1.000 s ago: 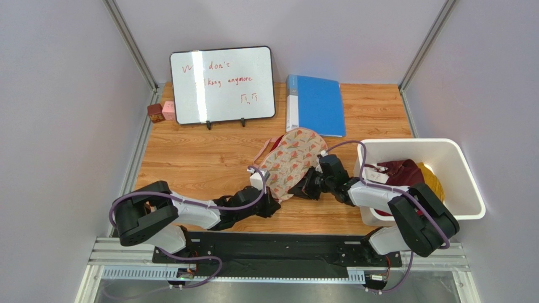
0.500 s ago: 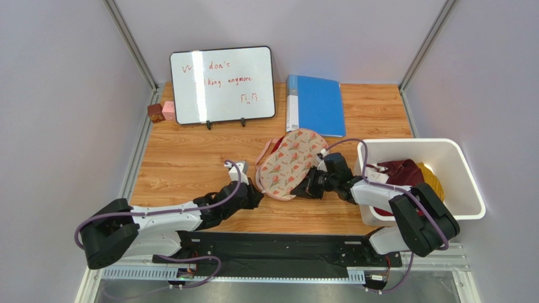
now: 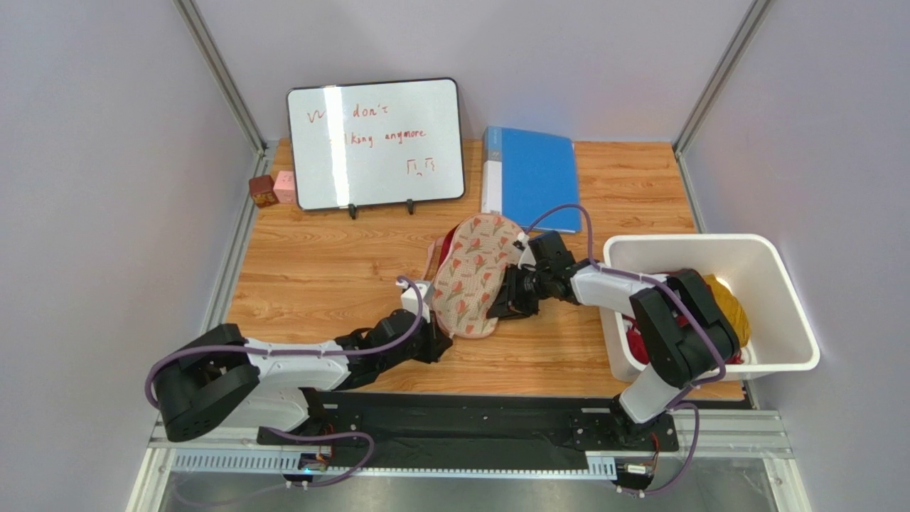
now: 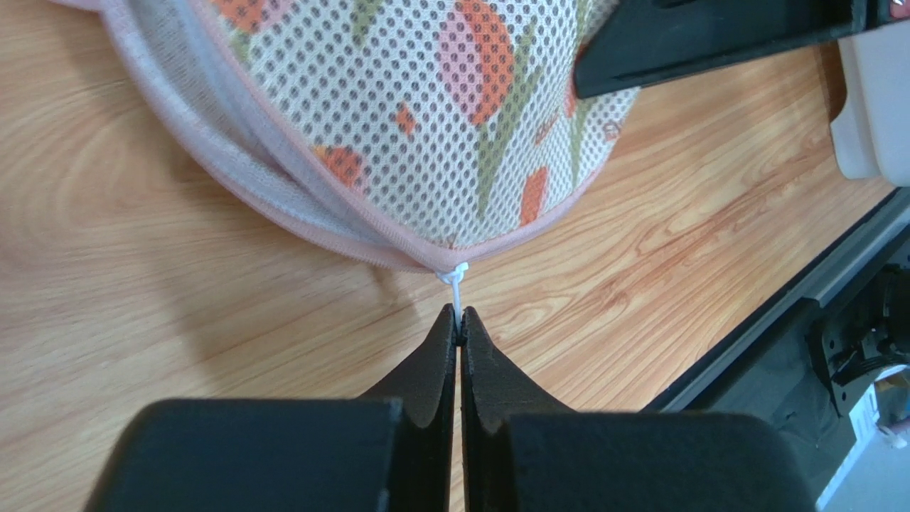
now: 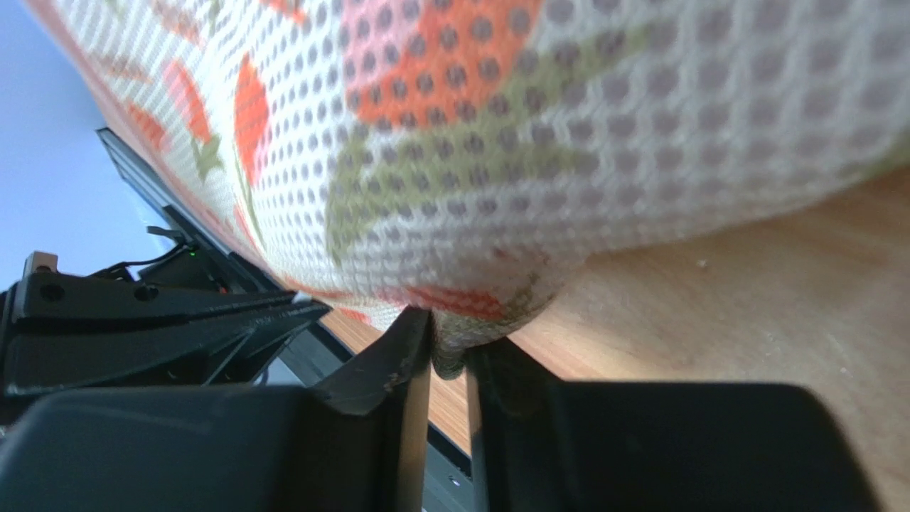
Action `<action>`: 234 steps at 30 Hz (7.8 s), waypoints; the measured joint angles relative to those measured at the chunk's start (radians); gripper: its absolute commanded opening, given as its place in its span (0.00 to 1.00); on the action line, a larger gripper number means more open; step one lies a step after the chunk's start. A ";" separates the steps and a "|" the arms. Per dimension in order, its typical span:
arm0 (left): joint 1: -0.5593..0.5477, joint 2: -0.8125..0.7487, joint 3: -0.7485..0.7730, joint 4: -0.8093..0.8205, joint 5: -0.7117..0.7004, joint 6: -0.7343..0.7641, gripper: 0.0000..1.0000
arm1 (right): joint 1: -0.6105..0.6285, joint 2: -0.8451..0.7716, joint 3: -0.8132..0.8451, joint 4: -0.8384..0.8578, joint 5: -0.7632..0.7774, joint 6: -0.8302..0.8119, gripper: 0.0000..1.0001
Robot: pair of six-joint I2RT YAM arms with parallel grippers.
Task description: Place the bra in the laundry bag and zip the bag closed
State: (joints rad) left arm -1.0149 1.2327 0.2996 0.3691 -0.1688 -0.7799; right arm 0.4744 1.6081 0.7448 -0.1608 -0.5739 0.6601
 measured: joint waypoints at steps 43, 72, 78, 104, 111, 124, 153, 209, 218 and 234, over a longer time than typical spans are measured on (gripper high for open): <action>-0.065 0.357 0.115 0.454 0.235 -0.168 0.00 | 0.092 -0.522 -0.414 0.072 0.288 0.535 0.08; 0.039 -0.088 -0.037 -0.077 0.048 -0.159 0.00 | 0.013 -0.038 0.003 -0.029 0.127 0.055 0.46; 0.028 -0.011 -0.006 -0.005 0.084 -0.164 0.00 | 0.015 -0.059 0.071 -0.163 0.163 -0.008 0.72; -0.002 0.045 0.043 0.055 0.120 -0.184 0.00 | 0.235 -0.146 -0.150 0.143 0.230 0.337 0.37; -0.005 0.014 0.039 0.008 0.089 -0.208 0.00 | 0.236 -0.138 -0.138 0.143 0.237 0.339 0.00; -0.006 -0.536 -0.146 -0.383 -0.101 -0.366 0.00 | 0.153 -0.153 -0.114 0.040 0.225 0.215 0.00; -0.006 -0.379 -0.101 -0.213 0.028 -0.266 0.00 | 0.210 -0.259 0.000 -0.221 0.265 0.040 0.67; -0.006 -0.377 -0.126 -0.206 0.138 -0.303 0.00 | 0.251 0.164 0.451 -0.212 0.071 -0.087 0.62; -0.006 -0.235 -0.109 -0.049 0.200 -0.303 0.00 | 0.248 -0.111 0.099 -0.212 0.058 -0.067 0.61; -0.006 -0.352 -0.095 -0.116 0.187 -0.302 0.00 | 0.317 -0.024 -0.010 0.147 -0.019 0.177 0.22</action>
State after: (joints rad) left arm -1.0206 0.8803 0.2047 0.2527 0.0185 -1.0821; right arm 0.7918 1.5845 0.7345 -0.0135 -0.5930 0.8375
